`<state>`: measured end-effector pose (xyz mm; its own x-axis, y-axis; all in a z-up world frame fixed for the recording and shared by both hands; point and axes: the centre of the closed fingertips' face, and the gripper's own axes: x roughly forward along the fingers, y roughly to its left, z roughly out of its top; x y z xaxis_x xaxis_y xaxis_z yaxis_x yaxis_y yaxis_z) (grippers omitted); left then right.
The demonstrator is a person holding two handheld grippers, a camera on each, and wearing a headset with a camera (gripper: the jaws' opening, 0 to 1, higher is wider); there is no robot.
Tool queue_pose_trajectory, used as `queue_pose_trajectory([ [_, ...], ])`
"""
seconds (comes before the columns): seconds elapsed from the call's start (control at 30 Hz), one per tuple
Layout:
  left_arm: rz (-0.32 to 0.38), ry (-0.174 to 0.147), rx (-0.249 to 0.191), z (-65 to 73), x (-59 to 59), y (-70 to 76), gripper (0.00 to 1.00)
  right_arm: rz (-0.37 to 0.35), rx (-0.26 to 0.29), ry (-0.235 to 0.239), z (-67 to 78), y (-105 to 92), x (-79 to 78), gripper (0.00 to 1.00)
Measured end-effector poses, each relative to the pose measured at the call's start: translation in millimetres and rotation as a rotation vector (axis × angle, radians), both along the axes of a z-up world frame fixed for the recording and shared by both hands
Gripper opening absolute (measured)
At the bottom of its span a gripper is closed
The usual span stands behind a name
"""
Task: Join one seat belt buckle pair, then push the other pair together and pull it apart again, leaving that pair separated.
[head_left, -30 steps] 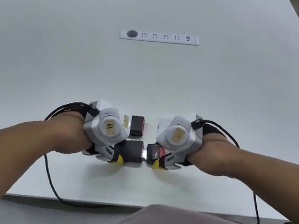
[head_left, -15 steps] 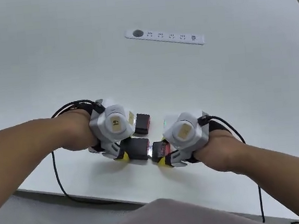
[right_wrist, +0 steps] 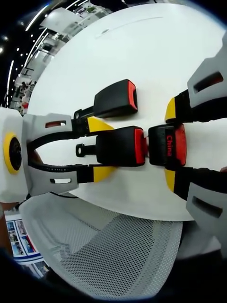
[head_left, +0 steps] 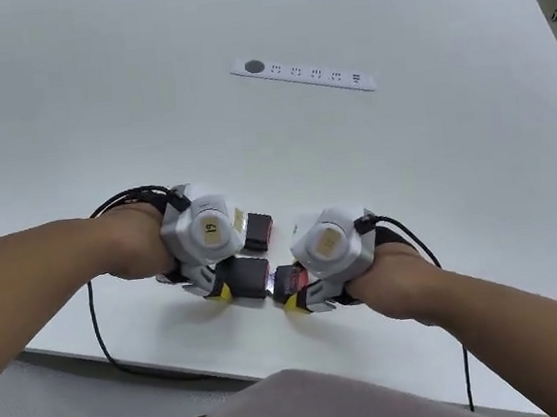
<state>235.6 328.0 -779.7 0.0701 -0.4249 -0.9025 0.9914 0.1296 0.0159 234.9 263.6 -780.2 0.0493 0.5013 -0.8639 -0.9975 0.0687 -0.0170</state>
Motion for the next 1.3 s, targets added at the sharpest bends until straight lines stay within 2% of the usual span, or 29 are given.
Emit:
queue_pose_trajectory([
  [0.07,0.054,0.026,-0.020,-1.1,-0.3,0.9,0.35,-0.010,-0.002,0.002,0.3,-0.1,-0.2,0.34],
  [0.13,0.072,0.034,-0.028,-2.7,2.4,5.3,0.35,-0.026,-0.002,0.002,1.3,-0.4,-0.4,0.34],
  [0.17,0.067,0.031,-0.025,-2.1,-2.6,2.8,0.36,-0.022,-0.005,-0.006,2.6,-1.2,-1.4,0.34],
  [0.27,0.052,0.016,0.003,-0.4,-6.1,8.8,0.37,-0.011,0.012,-0.019,7.7,-0.6,-3.3,0.36],
  [0.33,0.069,0.006,-0.017,10.1,-5.5,10.1,0.38,-0.007,0.029,-0.022,11.7,0.4,-4.1,0.36],
  [0.37,0.077,0.010,-0.041,16.8,-5.7,8.5,0.38,-0.001,0.035,-0.024,14.8,-0.1,-5.3,0.36],
  [0.4,0.101,0.016,-0.089,28.0,-3.9,4.8,0.38,0.004,0.036,-0.025,19.8,-1.1,-7.4,0.35],
  [0.43,0.107,0.013,-0.108,35.2,-2.4,3.3,0.38,0.011,0.040,-0.029,23.8,-2.0,-8.5,0.35],
  [0.47,0.108,0.004,-0.115,44.1,1.1,4.6,0.38,0.020,0.051,-0.030,29.7,-3.2,-9.9,0.35],
  [0.53,0.108,-0.014,-0.126,52.1,11.3,7.1,0.38,0.021,0.063,-0.034,38.5,-7.3,-8.4,0.34],
  [0.63,0.105,-0.039,-0.126,58.6,23.8,7.0,0.38,0.022,0.075,-0.045,48.5,-13.2,-1.5,0.34],
  [0.7,0.100,-0.052,-0.116,56.1,33.1,8.8,0.39,0.014,0.077,-0.063,49.2,-19.5,12.5,0.34],
  [0.77,0.118,-0.047,-0.122,54.3,40.7,8.9,0.39,-0.005,0.072,-0.075,56.3,-27.8,23.9,0.34],
  [0.83,0.131,-0.036,-0.137,51.4,45.9,6.8,0.40,-0.022,0.052,-0.084,49.4,-41.3,38.7,0.33],
  [0.87,0.132,-0.034,-0.138,49.7,47.7,6.5,0.41,-0.027,0.044,-0.091,49.0,-46.9,41.0,0.34],
  [1.0,0.101,-0.053,-0.102,43.4,53.8,7.1,0.43,-0.049,0.009,-0.107,46.6,-72.9,58.7,0.35],
  [1.1,0.087,-0.049,-0.097,38.8,58.7,8.5,0.43,-0.072,-0.015,-0.116,39.6,-89.0,73.1,0.36],
  [1.17,0.061,-0.052,-0.085,37.6,59.9,7.1,0.42,-0.076,-0.025,-0.119,36.4,-93.5,80.1,0.36],
  [1.2,0.062,-0.054,-0.082,35.9,62.5,7.4,0.42,-0.077,-0.029,-0.122,39.7,-94.6,79.6,0.37],
  [1.3,0.042,-0.038,-0.078,25.7,64.4,8.4,0.42,-0.047,-0.044,-0.104,34.2,-93.8,80.6,0.37],
])
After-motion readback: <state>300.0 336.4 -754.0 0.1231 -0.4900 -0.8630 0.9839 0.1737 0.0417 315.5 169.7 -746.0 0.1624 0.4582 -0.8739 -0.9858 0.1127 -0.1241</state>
